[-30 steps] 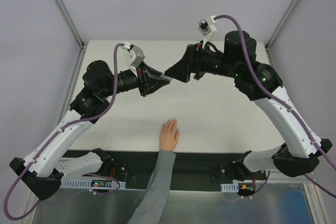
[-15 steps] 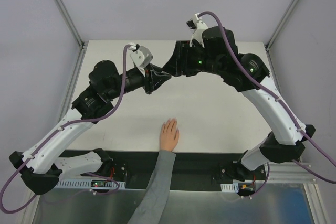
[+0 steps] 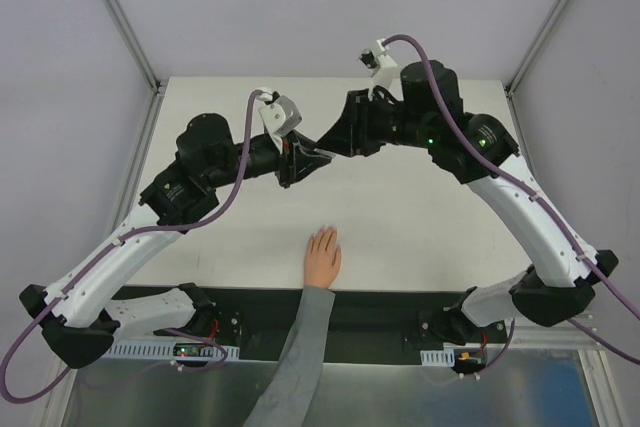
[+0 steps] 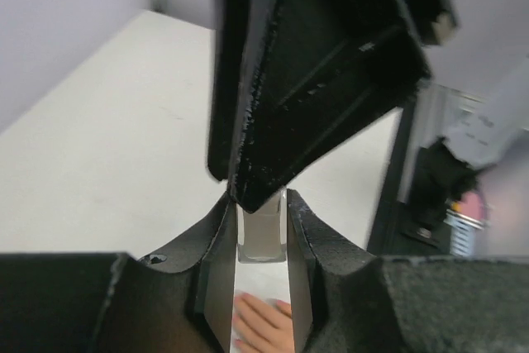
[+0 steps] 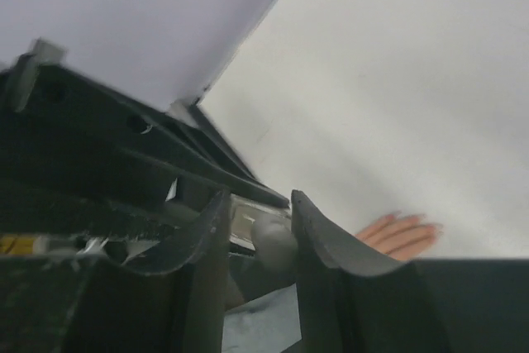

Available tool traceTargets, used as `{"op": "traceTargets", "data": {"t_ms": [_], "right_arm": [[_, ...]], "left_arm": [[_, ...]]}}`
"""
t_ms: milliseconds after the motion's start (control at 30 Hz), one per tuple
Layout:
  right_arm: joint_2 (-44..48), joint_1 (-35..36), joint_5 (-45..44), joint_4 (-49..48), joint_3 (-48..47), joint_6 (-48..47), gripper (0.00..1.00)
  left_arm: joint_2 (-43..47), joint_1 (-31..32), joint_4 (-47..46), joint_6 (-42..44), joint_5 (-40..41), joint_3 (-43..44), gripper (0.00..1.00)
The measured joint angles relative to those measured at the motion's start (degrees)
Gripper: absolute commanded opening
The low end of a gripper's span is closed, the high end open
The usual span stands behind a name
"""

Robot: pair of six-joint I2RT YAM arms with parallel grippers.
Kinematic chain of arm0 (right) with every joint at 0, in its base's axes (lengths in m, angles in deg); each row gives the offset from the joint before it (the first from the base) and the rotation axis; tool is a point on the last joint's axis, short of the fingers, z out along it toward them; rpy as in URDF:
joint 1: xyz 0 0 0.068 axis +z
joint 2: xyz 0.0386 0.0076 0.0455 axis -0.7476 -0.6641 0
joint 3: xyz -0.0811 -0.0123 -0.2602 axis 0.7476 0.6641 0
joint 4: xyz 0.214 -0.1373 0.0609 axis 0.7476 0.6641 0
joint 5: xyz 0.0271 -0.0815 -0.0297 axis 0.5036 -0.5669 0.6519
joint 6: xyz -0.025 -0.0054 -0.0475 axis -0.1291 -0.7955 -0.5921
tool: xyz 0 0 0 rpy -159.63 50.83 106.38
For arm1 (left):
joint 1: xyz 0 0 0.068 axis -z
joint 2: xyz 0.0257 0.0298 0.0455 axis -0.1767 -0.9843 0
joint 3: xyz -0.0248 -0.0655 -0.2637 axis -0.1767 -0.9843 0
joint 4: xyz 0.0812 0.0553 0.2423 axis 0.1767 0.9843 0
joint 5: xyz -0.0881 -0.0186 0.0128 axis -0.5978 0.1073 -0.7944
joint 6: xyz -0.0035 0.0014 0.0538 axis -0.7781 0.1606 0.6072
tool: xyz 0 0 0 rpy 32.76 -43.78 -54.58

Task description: Paint the nails

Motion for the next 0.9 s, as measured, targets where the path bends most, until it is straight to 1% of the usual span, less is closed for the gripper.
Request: {"op": "traceTargets", "data": {"t_ms": [100, 133, 200, 300, 433, 467, 500, 533, 567, 600, 700, 767, 833, 900], "right_arm": [[6.51, -4.83, 16.63, -11.67, 12.76, -1.4, 0.0], [7.8, -5.66, 20.65, -13.33, 14.91, -1.81, 0.0], [8.66, -6.56, 25.9, -14.84, 15.72, -2.45, 0.0], [8.37, -6.4, 29.99, -15.76, 14.45, -3.72, 0.0], [8.37, -4.85, 30.49, -17.33, 13.7, -4.11, 0.01], [8.37, -4.57, 30.21, -17.7, 13.62, -4.09, 0.07], [8.37, -4.42, 29.9, -17.88, 13.49, -4.0, 0.34], [8.37, -4.35, 29.46, -18.03, 13.42, -3.91, 0.45], [8.37, -4.31, 28.87, -18.14, 13.35, -3.52, 0.52], [8.28, -4.13, 27.89, -18.03, 13.05, -2.84, 0.63], [7.61, -3.65, 23.12, -17.03, 11.3, -0.81, 0.77], [7.32, -3.41, 18.34, -15.56, 9.62, 1.11, 0.8], [7.32, -2.78, 12.7, -13.75, 7.96, 2.75, 0.8], [7.08, -1.7, 7.26, -11.76, 6.12, 3.76, 0.73]], "left_arm": [[-0.83, -1.29, 0.48, -3.43, -11.63, 0.39, 0.0], [-1.31, -1.4, 0.52, -4.74, -14.6, 0.68, 0.0], [-1.88, -1.92, -0.33, -8.15, -20.26, 1.25, 0.0], [-0.94, -2.21, -1.25, -10.73, -22.25, 1.46, 0.0], [0.96, -2.19, -1.25, -11.54, -22.03, 1.44, 0.0], [1.16, -2.19, -1.25, -11.54, -21.77, 1.44, 0.0], [1.31, -2.19, -1.27, -11.52, -21.42, 1.44, 0.0], [1.38, -2.19, -1.33, -11.5, -21.05, 1.46, 0.0], [1.4, -2.16, -1.49, -11.32, -20.24, 1.44, 0.0], [1.4, -2.01, -2.08, -11.15, -19.45, 1.44, 0.0], [1.81, -1.53, -3.23, -10.29, -15.52, 1.27, 0.0], [2.58, -1.53, -3.78, -9.73, -12.11, 0.76, 0.0], [3.28, -1.55, -3.8, -8.7, -7.76, 0.37, 0.0], [3.41, -1.53, -3.89, -8.02, -4.07, 0.11, 0.0]]}}
